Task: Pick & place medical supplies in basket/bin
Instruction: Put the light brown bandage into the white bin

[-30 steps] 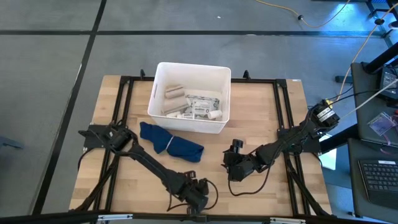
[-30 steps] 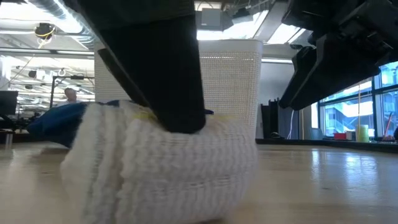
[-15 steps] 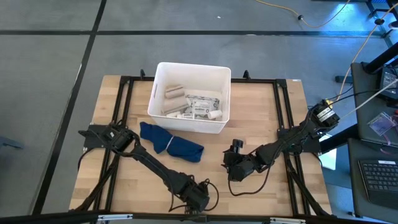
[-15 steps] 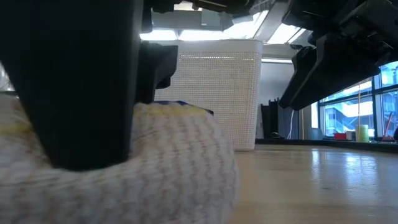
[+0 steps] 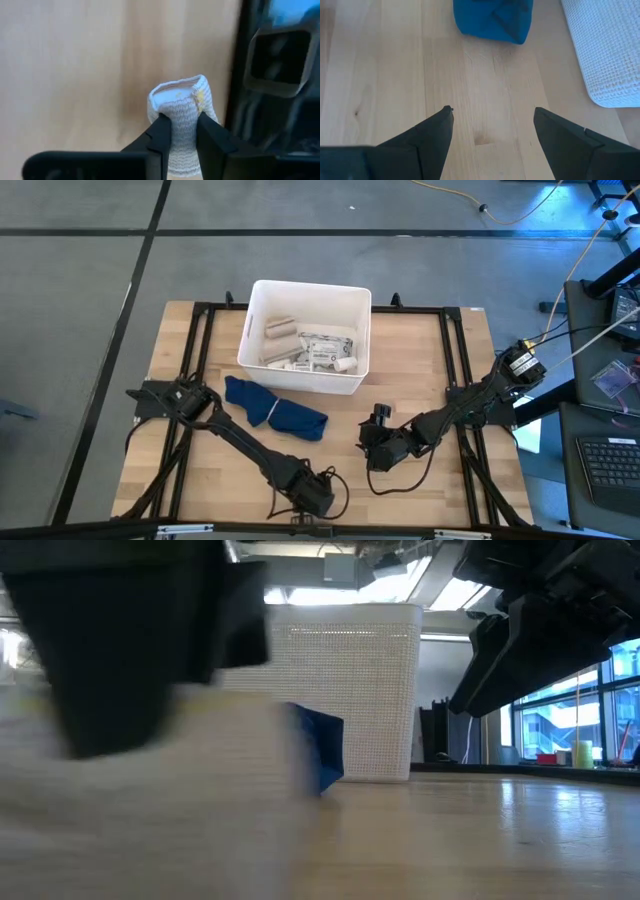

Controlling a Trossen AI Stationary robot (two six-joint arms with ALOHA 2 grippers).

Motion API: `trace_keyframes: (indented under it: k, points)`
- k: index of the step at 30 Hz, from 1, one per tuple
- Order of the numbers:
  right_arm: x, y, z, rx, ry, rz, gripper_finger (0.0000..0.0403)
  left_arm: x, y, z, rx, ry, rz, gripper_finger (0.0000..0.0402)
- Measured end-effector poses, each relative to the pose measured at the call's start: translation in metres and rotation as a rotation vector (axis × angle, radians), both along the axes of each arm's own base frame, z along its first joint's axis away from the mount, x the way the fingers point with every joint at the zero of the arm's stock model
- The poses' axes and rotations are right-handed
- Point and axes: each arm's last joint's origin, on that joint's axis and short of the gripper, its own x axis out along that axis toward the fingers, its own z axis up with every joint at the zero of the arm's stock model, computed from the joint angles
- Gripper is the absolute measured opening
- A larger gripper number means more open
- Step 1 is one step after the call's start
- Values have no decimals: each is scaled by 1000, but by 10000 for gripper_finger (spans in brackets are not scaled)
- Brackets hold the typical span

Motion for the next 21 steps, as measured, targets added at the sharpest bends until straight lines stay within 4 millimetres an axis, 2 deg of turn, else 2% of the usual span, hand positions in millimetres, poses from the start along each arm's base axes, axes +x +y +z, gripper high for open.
trace_keyframes:
  k: [3,5,8,10,15,18,21]
  points:
    - [0,0,0,0,0,0,277,-11,12,17,57,52,-30,50]
    - [0,0,0,0,0,0,277,-19,27,41,117,48,-20,38]
    - [0,0,0,0,0,1,277,-34,57,89,257,-17,8,37]
    - [0,0,0,-11,3,14,277,-43,76,113,356,-74,12,40]
    - [0,0,0,-19,4,23,277,-68,129,192,610,-382,96,37]
    - [0,0,0,-18,3,22,277,-80,164,223,671,-481,209,33]
    - [1,0,0,-15,1,18,277,-94,204,246,732,-502,268,31]
